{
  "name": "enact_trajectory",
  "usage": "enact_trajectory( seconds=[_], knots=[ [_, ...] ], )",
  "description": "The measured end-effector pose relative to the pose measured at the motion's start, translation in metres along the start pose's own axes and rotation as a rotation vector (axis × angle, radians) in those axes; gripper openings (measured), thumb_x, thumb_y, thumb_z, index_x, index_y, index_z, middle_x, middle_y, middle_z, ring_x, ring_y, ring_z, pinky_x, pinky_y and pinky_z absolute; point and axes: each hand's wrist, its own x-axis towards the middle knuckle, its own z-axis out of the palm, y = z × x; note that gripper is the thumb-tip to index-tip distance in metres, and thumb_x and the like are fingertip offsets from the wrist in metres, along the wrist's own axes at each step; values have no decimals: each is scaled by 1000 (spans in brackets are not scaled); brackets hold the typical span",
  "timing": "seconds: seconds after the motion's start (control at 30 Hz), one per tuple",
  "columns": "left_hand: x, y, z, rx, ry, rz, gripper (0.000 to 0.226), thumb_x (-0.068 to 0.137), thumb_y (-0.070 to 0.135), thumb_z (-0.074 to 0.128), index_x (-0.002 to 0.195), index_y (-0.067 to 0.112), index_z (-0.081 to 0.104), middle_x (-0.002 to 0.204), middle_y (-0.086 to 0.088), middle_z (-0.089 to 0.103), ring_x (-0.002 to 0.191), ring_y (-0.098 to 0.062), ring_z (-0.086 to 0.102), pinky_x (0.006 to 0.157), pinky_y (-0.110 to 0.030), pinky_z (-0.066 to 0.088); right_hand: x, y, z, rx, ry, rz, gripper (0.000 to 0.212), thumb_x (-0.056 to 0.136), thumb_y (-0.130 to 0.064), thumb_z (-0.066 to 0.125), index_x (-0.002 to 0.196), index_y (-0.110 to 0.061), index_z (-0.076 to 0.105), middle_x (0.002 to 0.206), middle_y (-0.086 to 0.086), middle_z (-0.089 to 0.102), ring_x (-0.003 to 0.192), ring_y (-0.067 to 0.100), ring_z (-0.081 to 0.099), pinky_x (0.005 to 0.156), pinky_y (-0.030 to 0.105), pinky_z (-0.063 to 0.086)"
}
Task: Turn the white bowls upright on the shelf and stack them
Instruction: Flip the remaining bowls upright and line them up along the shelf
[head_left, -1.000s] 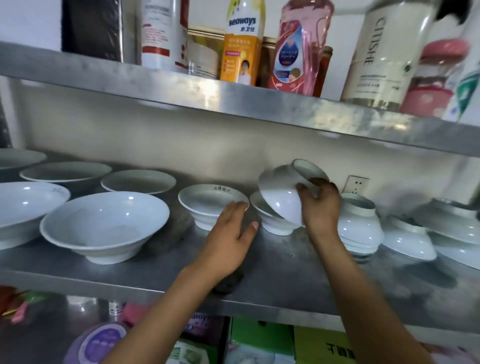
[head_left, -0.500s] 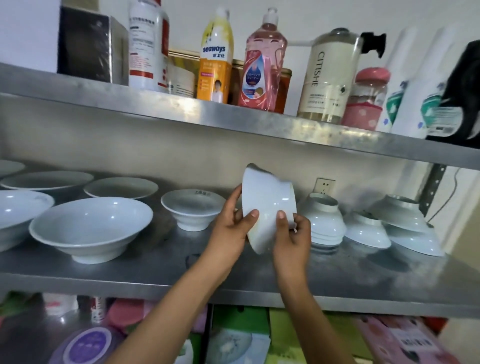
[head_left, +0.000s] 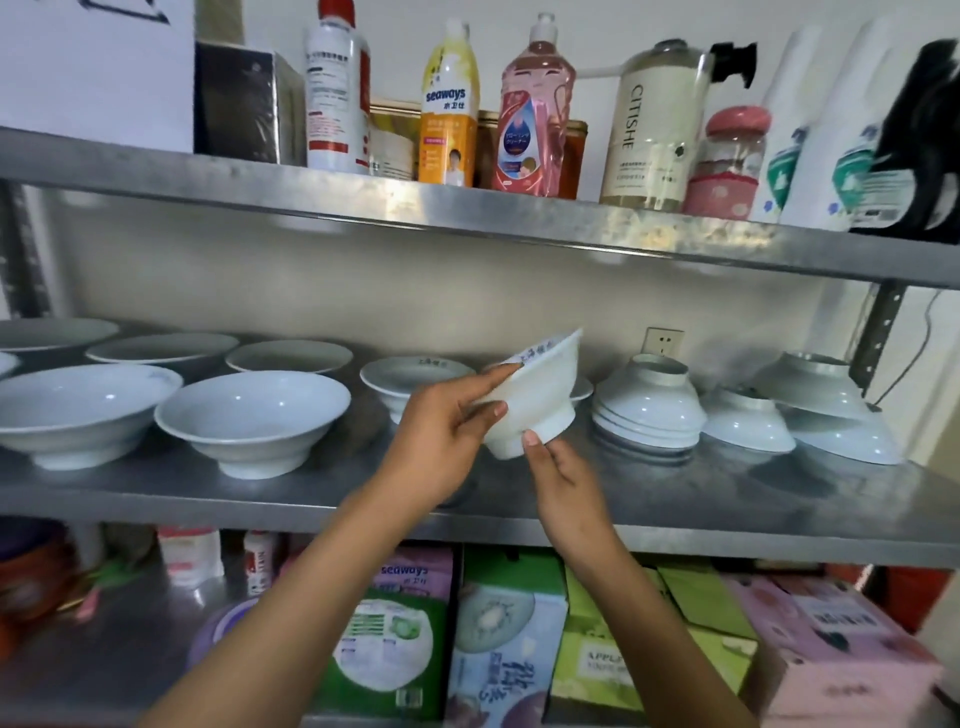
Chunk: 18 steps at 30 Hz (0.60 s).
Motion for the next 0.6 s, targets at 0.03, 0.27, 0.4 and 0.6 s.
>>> enact_trajectory(
  seconds=[0.03, 0.27, 0.4, 0.6],
  knots=[
    [-4, -3, -5, 101, 8, 42, 38, 90, 7, 57, 125, 20, 62, 118, 4, 67, 112, -6, 60, 98, -24, 46, -2, -1, 1, -42, -18, 8, 25, 99, -35, 46, 119, -28, 60, 114, -17, 65, 104, -11, 57, 81, 2, 42],
    [-30, -15, -36, 551, -34, 271, 35, 87, 6, 55, 119, 15, 65, 80, 1, 66, 77, -19, 61, 75, -33, 49, -2, 9, 4, -269, 118, 146, 26, 96, -34, 50, 110, -14, 60, 106, 1, 63, 96, 16, 58, 79, 28, 41],
    [-44, -29, -49, 644, -115, 260, 37, 86, 9, 55, 120, 17, 65, 77, 1, 65, 73, -23, 61, 74, -35, 49, 2, 4, 1, -189, 280, 123, 16, 97, -23, 46, 102, -14, 58, 91, 5, 63, 78, 18, 56, 65, 29, 40],
    [-56, -48, -51, 858, -216, 323, 57, 67, -10, 62, 115, 19, 67, 74, 4, 66, 70, -23, 62, 86, -36, 48, 14, -3, -6, -156, 422, 54, 18, 95, -22, 46, 101, -16, 62, 101, 7, 64, 91, 23, 58, 77, 32, 44]
  ],
)
